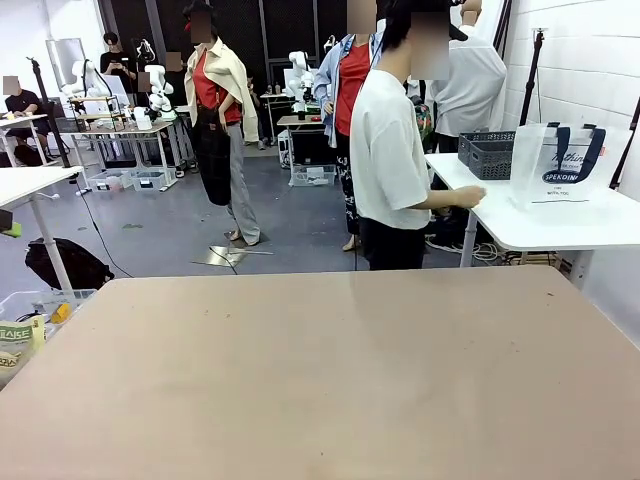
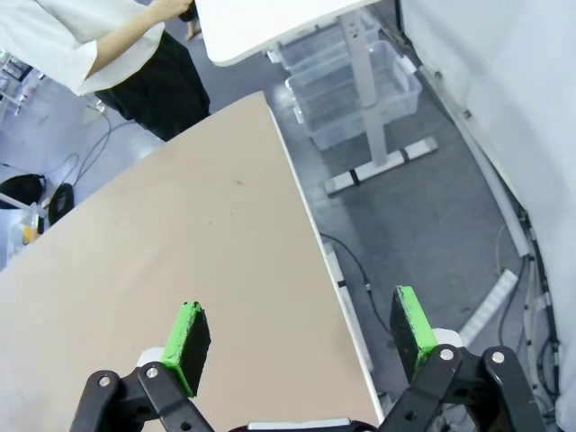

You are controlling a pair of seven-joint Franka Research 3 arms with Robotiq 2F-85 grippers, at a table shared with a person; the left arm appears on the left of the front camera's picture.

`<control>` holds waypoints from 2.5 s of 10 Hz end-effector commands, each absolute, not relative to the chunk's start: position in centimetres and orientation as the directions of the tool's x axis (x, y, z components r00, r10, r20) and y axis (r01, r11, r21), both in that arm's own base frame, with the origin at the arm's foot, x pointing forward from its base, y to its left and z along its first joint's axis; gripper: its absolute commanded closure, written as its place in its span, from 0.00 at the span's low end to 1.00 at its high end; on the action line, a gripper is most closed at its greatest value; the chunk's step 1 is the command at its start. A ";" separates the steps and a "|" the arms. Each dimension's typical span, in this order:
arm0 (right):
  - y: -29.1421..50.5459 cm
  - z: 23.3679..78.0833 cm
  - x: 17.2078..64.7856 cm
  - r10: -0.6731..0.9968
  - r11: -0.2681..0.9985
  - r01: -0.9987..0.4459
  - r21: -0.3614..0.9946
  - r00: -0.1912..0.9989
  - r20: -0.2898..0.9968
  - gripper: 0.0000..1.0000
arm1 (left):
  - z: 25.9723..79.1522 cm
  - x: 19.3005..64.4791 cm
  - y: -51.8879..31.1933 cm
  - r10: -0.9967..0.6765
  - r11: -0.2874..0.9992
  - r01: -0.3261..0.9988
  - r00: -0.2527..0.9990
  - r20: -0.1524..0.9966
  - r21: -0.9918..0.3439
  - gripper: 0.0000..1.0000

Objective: Transfer purchased items from the store into the shopping bag.
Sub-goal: Open the Reusable shopping bag in the center of the table.

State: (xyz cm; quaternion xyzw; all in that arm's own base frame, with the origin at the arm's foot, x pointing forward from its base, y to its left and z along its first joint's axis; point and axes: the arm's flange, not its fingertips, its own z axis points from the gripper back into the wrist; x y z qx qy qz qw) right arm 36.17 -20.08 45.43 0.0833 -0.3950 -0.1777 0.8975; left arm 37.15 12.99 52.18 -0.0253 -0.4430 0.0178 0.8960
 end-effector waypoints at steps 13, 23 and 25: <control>-20.1 45.8 36.0 -0.381 0.924 0.256 0.282 0.623 0.683 0.00 | 52.4 37.1 12.7 0.057 0.998 -0.022 0.616 0.786 -0.055 0.00; -20.1 45.8 36.0 -0.381 0.924 0.256 0.282 0.623 0.683 0.00 | 52.4 37.1 12.7 0.057 0.998 -0.022 0.616 0.786 -0.055 0.00; -20.1 45.8 36.0 -0.381 0.924 0.256 0.282 0.623 0.683 0.00 | 52.4 37.1 12.7 0.057 0.998 -0.022 0.616 0.786 -0.055 0.00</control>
